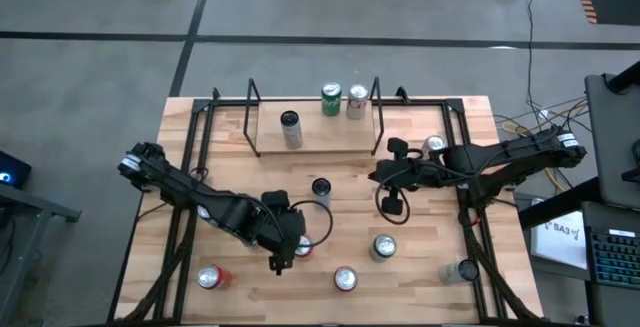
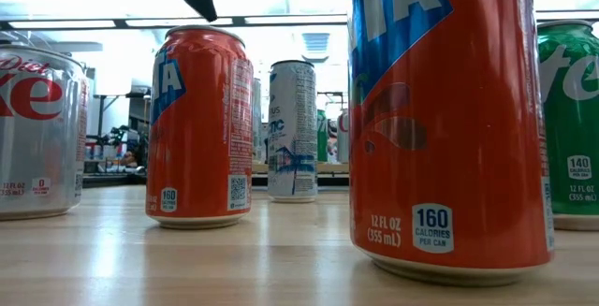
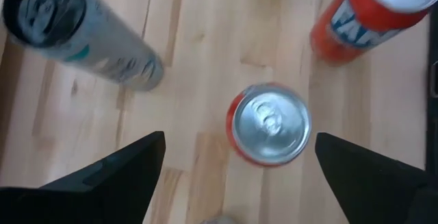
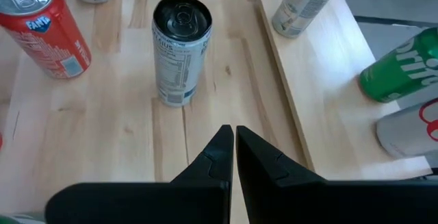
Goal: Sort soda cans
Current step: Put the top red soda can on the shelf
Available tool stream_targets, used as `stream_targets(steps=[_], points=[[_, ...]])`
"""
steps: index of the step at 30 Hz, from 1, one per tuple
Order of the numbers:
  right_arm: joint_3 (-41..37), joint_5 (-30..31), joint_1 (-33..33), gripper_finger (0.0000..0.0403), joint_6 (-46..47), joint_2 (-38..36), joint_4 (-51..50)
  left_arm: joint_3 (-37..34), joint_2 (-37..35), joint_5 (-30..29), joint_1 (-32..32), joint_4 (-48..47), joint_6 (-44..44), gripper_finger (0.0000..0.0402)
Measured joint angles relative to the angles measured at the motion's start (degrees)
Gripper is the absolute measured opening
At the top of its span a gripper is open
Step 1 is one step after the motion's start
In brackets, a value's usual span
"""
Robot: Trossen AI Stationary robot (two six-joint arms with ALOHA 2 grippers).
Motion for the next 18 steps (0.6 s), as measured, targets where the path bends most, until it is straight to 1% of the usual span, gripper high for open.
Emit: stream_targets(steps=[3, 8, 11, 15, 18], points=[[0.0, 0.0, 0.0, 0.0009, -0.3, 0.0, 0.0, -0.3, 0.0, 0.0, -0.1, 2.7, 1.2, 0.0363], [0.0, -0.2, 0.0, 0.0009, -0.9, 0.0, 0.0, -1.4, 0.0, 0.0, -0.3, 4.0, 0.9, 0.0363], [0.0, -0.2, 0.0, 0.0009, -0.9, 0.0, -0.1, -3.5, 0.0, 0.0, -0.6, 7.7, 0.9, 0.0363], [0.0, -2.9, 0.0, 0.0009, -0.8, 0.0, -0.3, -5.4, 0.0, 0.2, -1.3, 9.3, 0.1, 0.0363], [0.0, -3.1, 0.0, 0.0009, -0.8, 0.0, -0.3, -6.0, 0.0, -0.9, -1.7, 10.3, -0.8, 0.0363]])
